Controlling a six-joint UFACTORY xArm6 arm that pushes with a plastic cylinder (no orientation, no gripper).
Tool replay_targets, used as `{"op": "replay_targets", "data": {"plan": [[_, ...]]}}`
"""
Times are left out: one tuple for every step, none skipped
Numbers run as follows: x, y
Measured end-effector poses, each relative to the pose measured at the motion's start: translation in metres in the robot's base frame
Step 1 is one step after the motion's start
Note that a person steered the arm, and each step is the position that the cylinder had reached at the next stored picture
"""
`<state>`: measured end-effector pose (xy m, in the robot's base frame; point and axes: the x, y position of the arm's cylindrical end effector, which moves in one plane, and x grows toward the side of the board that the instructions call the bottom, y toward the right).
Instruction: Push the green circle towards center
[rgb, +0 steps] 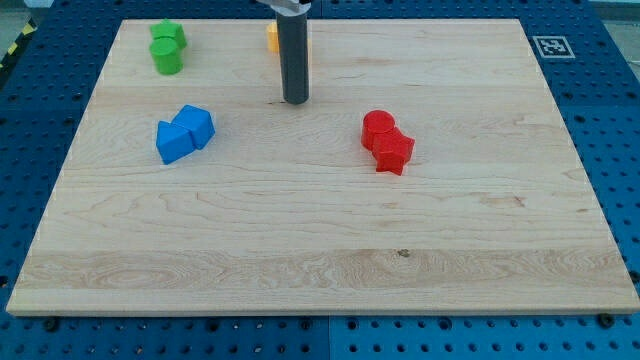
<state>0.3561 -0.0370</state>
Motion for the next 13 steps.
{"op": "replay_targets", "data": {"plan": [[0.000,0.000],[0.002,-0.013],[0.000,-0.056],[-0.013,-0.108],[-0.030,-0.186],[-0.055,-0.251],[-0.099,-0.267],[-0.115,-0.234],[-0.116,-0.215],[-0.085,-0.199],[-0.073,-0.169],[-0.067,-0.110],[-0.043,-0.089]]}}
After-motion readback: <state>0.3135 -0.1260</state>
